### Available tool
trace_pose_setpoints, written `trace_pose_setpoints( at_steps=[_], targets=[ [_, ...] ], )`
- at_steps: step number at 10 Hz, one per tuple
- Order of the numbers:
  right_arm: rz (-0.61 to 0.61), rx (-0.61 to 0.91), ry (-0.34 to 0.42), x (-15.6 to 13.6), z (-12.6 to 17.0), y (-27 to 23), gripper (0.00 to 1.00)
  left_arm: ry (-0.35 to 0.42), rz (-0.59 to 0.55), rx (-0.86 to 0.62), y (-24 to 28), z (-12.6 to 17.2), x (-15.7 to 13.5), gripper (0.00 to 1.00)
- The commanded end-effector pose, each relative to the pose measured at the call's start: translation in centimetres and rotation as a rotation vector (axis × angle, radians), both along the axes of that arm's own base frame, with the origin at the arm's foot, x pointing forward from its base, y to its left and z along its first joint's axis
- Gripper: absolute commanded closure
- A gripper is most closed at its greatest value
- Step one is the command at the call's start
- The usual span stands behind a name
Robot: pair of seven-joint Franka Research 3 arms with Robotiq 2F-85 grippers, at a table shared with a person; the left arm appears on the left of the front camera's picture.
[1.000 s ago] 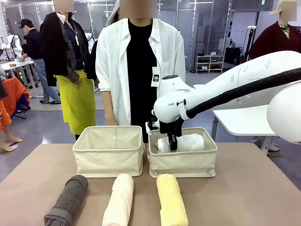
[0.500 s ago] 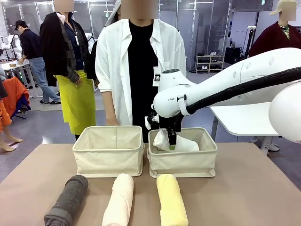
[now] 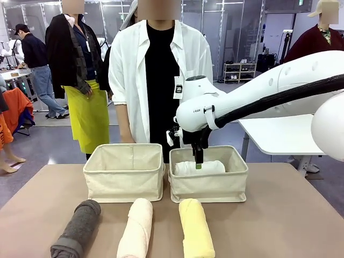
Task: Divide the towels into two baskets.
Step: Pick up one hotel-folded towel and place it in the Fabric basket indicated by the person, then pick up one hotel-folded towel from the bottom of the table and place it in the Fabric basket indicated by the person.
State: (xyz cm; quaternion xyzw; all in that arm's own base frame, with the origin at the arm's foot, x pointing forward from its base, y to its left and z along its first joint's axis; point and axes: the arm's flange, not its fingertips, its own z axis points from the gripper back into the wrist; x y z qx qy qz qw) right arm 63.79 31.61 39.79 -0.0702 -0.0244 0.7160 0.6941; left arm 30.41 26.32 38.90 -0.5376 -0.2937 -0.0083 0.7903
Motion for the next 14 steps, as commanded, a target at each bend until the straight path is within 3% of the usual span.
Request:
trace_pose_setpoints(
  at_steps=[1, 12, 14],
  targets=[
    [-0.002, 0.013, -0.001, 0.1, -0.3, 0.2, 0.08, -0.006, 0.005, -0.002, 0.1, 0.1, -0.2, 0.0],
    [0.0, 0.001, 0.004, 0.1, -0.4, 0.1, 0.08, -0.006, 0.005, -0.002, 0.1, 0.1, -0.2, 0.0],
    [-0.088, 0.066, 0.009, -2.2, 3.9, -1.8, 0.07, -0.006, 0.005, -0.002, 0.1, 0.1, -0.2, 0.0]
  ],
)
